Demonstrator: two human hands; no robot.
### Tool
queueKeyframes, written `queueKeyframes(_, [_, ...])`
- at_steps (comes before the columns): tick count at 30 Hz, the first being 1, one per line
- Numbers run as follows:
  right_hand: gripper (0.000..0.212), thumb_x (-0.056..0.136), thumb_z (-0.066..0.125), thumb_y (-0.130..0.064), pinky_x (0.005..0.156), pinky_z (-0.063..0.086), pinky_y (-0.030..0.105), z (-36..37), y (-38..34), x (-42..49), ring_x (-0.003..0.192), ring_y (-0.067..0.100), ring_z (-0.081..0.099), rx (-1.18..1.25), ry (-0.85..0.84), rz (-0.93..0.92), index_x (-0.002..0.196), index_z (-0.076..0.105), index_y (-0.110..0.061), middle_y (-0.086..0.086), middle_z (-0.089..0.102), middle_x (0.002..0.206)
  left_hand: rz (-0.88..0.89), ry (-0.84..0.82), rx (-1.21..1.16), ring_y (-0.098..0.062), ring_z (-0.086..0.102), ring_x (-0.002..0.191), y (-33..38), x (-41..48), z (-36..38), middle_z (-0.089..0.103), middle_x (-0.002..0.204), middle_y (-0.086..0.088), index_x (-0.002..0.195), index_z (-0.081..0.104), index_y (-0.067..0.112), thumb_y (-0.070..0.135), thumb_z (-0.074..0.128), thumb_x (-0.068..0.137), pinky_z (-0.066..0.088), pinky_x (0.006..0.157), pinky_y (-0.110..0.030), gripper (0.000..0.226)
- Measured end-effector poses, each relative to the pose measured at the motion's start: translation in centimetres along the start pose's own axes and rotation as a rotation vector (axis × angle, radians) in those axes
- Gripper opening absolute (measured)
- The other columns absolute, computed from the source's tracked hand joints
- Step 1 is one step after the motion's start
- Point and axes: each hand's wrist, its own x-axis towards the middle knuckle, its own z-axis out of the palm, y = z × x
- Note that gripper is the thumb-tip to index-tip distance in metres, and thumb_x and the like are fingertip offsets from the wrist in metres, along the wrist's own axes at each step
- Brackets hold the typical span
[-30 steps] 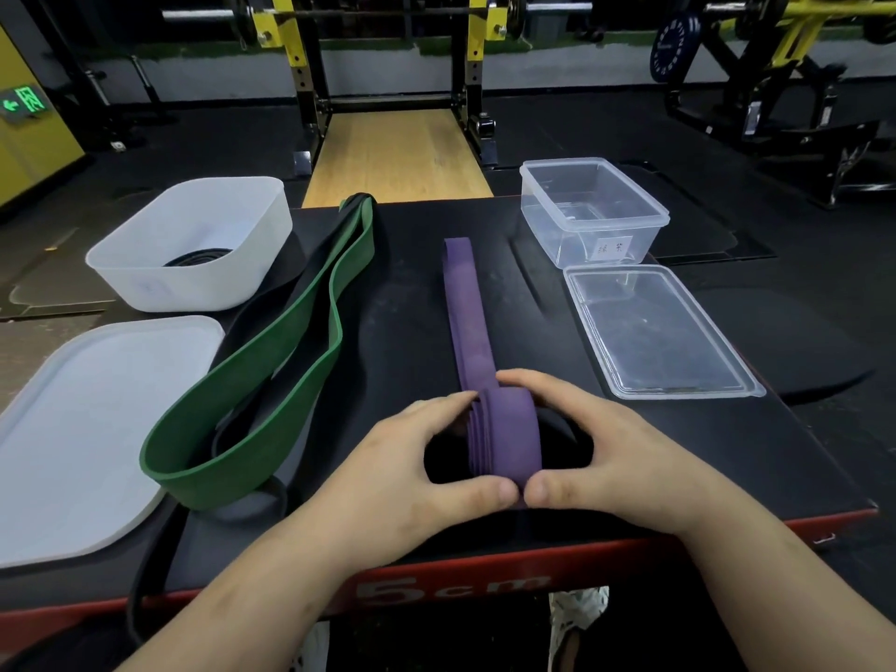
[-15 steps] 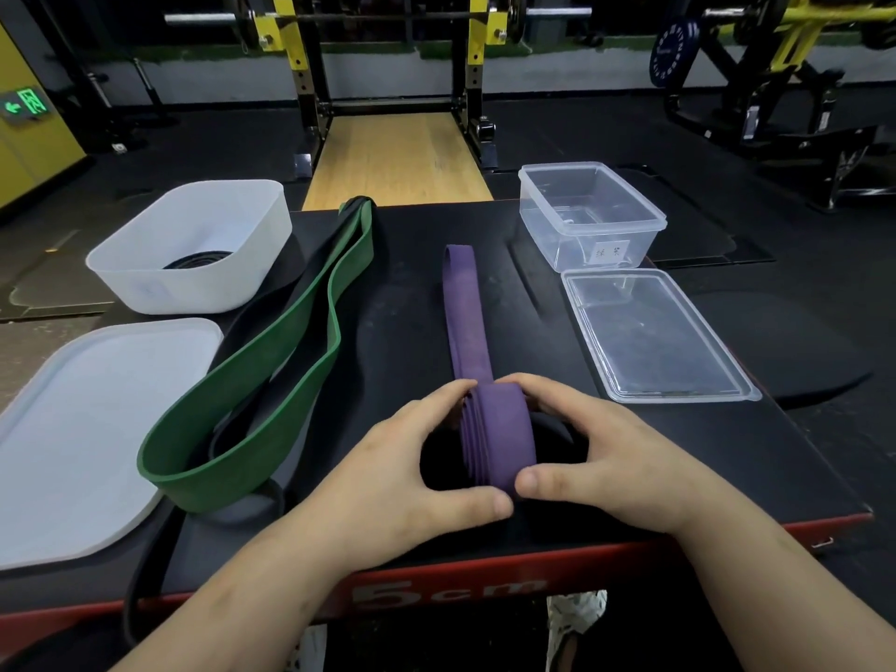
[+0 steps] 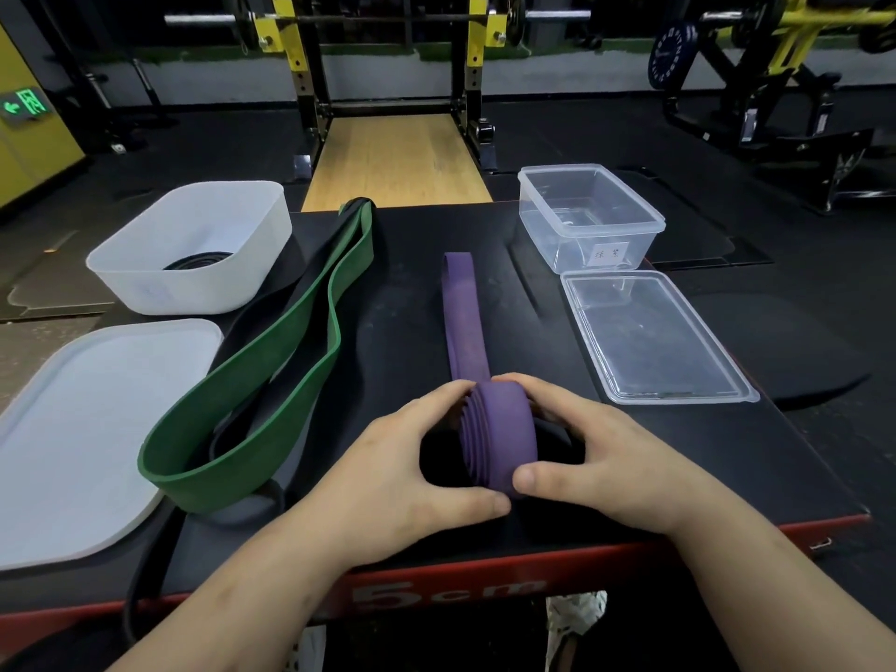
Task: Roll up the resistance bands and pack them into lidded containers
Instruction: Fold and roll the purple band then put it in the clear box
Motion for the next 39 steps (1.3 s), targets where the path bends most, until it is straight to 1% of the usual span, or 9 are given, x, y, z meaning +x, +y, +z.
queueKeyframes(3, [0.092, 0.072, 0.088, -0.048, 0.120, 0.035, 0.035, -0.1, 0.1, -0.2, 0.140, -0.006, 0.044, -0.042, -0.012, 0.032, 0.148, 0.037, -0.060, -0.031, 0.052, 0.146, -0.030, 0.006, -0.024, 0.016, 0.047, 0.128, -0.1, 0.0, -0.1, 0.057, 0.137, 0.031, 0.150, 0.043, 0.043, 0.071, 0.081, 0.060, 0.041, 0.112, -0.026, 0.102])
queueKeyframes(9, [0.069, 0.083, 0.084, -0.021, 0.110, 0.042, 0.023, -0.1, -0.3, 0.0, 0.133, 0.002, 0.055, 0.018, -0.018, -0.009, 0.138, 0.054, -0.051, -0.020, 0.063, 0.138, -0.019, -0.037, -0.004, 0.010, 0.045, 0.133, -0.1, -0.2, -0.1, 0.052, 0.142, 0.030, 0.151, 0.034, 0.051, 0.066, 0.086, 0.059, 0.039, 0.114, -0.030, 0.107])
queueKeyframes(13, [0.090, 0.073, 0.086, -0.047, 0.119, 0.036, 0.032, 0.1, 0.1, -0.1, 0.140, -0.005, 0.045, -0.038, -0.009, 0.033, 0.149, 0.038, -0.056, -0.027, 0.054, 0.146, -0.026, 0.000, 0.018, 0.011, 0.049, 0.126, 0.1, -0.1, -0.2, 0.056, 0.135, 0.030, 0.148, 0.041, 0.047, 0.066, 0.084, 0.061, 0.043, 0.110, -0.028, 0.099])
queueKeyframes(15, [0.097, 0.070, 0.090, -0.045, 0.119, 0.035, 0.031, 0.1, 0.1, -0.2, 0.139, -0.009, 0.043, -0.064, -0.022, 0.042, 0.148, 0.035, -0.060, -0.031, 0.052, 0.146, -0.033, 0.003, 0.008, 0.011, 0.052, 0.124, 0.1, -0.2, -0.2, 0.059, 0.132, 0.030, 0.145, 0.045, 0.045, 0.071, 0.081, 0.062, 0.046, 0.108, -0.029, 0.094])
queueKeyframes(24, [0.089, 0.076, 0.081, -0.054, 0.121, 0.034, 0.038, 0.4, -0.3, -0.1, 0.142, -0.004, 0.041, -0.137, -0.014, 0.049, 0.149, 0.031, -0.063, -0.028, 0.051, 0.147, -0.026, -0.045, 0.052, 0.009, 0.042, 0.135, -0.3, -0.5, -0.8, 0.045, 0.146, 0.031, 0.150, 0.036, 0.050, 0.086, 0.072, 0.058, 0.040, 0.114, -0.031, 0.105])
queueKeyframes(28, [0.089, 0.081, 0.086, -0.031, 0.120, 0.035, 0.027, 0.5, -0.4, -0.1, 0.138, -0.010, 0.045, -0.093, -0.042, 0.043, 0.150, 0.035, -0.055, -0.030, 0.054, 0.145, -0.020, -0.057, -0.008, 0.000, 0.049, 0.134, -0.6, -0.5, -0.7, 0.053, 0.144, 0.024, 0.149, 0.041, 0.048, 0.077, 0.081, 0.062, 0.043, 0.112, -0.035, 0.100])
queueKeyframes(33, [0.087, 0.079, 0.080, -0.047, 0.121, 0.034, 0.036, 0.6, -0.6, 0.4, 0.140, -0.006, 0.045, -0.107, -0.040, 0.062, 0.152, 0.034, -0.055, -0.025, 0.055, 0.146, -0.016, -0.047, -0.019, 0.003, 0.050, 0.132, -0.4, -0.4, -0.8, 0.054, 0.141, 0.027, 0.148, 0.040, 0.049, 0.073, 0.083, 0.064, 0.043, 0.112, -0.033, 0.097])
queueKeyframes(36, [0.081, 0.080, 0.079, -0.044, 0.119, 0.035, 0.031, 0.6, -0.8, 0.5, 0.138, -0.009, 0.045, -0.109, -0.032, 0.047, 0.149, 0.038, -0.054, -0.030, 0.055, 0.143, 0.001, -0.041, -0.022, 0.008, 0.050, 0.129, -0.1, -0.5, -0.9, 0.055, 0.137, 0.030, 0.147, 0.037, 0.053, 0.053, 0.091, 0.065, 0.042, 0.111, -0.030, 0.099])
queueKeyframes(39, [0.083, 0.078, 0.077, -0.048, 0.119, 0.035, 0.031, 0.6, -0.7, 0.5, 0.137, -0.010, 0.044, -0.120, -0.030, 0.041, 0.151, 0.036, -0.053, -0.032, 0.054, 0.144, 0.000, -0.024, 0.000, 0.002, 0.050, 0.132, -0.4, -0.5, -0.7, 0.055, 0.140, 0.027, 0.148, 0.035, 0.055, 0.058, 0.089, 0.063, 0.041, 0.113, -0.033, 0.101])
